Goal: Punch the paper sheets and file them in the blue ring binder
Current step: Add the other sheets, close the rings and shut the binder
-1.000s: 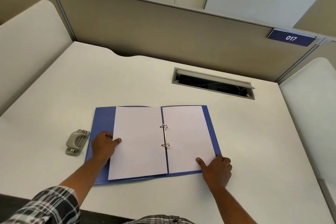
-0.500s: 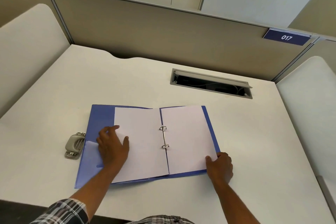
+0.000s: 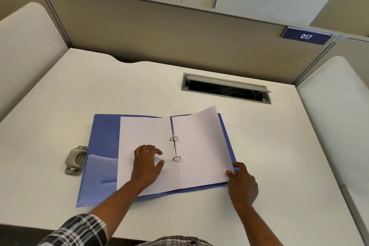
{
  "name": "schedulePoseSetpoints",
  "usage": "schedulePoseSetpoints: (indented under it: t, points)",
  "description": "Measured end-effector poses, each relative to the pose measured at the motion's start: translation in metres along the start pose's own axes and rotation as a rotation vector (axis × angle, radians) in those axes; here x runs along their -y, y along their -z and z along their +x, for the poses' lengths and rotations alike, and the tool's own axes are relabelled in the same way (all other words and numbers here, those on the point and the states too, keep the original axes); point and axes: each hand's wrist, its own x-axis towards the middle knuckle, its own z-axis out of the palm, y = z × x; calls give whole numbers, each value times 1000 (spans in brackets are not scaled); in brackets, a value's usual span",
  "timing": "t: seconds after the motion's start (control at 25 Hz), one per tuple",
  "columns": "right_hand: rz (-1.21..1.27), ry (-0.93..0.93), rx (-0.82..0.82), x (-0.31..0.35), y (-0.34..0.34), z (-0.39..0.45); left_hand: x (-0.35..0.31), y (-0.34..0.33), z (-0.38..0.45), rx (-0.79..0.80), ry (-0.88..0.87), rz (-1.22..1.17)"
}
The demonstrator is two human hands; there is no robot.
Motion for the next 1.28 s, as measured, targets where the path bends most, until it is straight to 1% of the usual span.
schedulePoseSetpoints:
  t: [0.12,0.2,0.24,0.28,0.32,0.4,0.44,0.48,0.56,0.72,0.8,0.92,1.04,1.12,1.2,1.28]
  points:
    - [-61,53,-37,3,3,-6,-2,0,-1,61,29,61]
    - [-26,147,-94,9,7,-14,-12,1,-2,80,4,53]
    - [7,233,-145,11,6,-19,-21,4,-3,93,-15,-1]
    - [33,330,-197,14,5,-24,-32,7,-3,123,-17,-111]
    - [57,425,-239,18,3,-30,-46,11,-3,173,17,-276]
    - [98,588,-243,28,-3,-44,-72,18,-1,271,144,-656]
    - [117,660,-220,33,-7,-51,-82,19,1,278,205,-779]
    - [129,719,-192,37,-11,-58,-89,20,4,249,259,-841]
    - [125,791,-138,46,-16,-68,-96,23,7,173,336,-872]
    - [87,831,-89,59,-15,-76,-95,23,8,157,403,-931]
    - [96,825,-60,61,-11,-78,-94,24,7,108,433,-955]
    - [182,726,19,64,-7,-82,-94,22,7,58,458,-946]
    - [251,530,106,73,-4,-77,-93,18,8,48,470,-855]
    - [241,404,193,79,-5,-68,-91,17,9,34,467,-784]
    - [230,299,263,79,-8,-58,-86,18,10,28,441,-772]
    - [251,213,252,74,-9,-48,-72,24,10,11,422,-770]
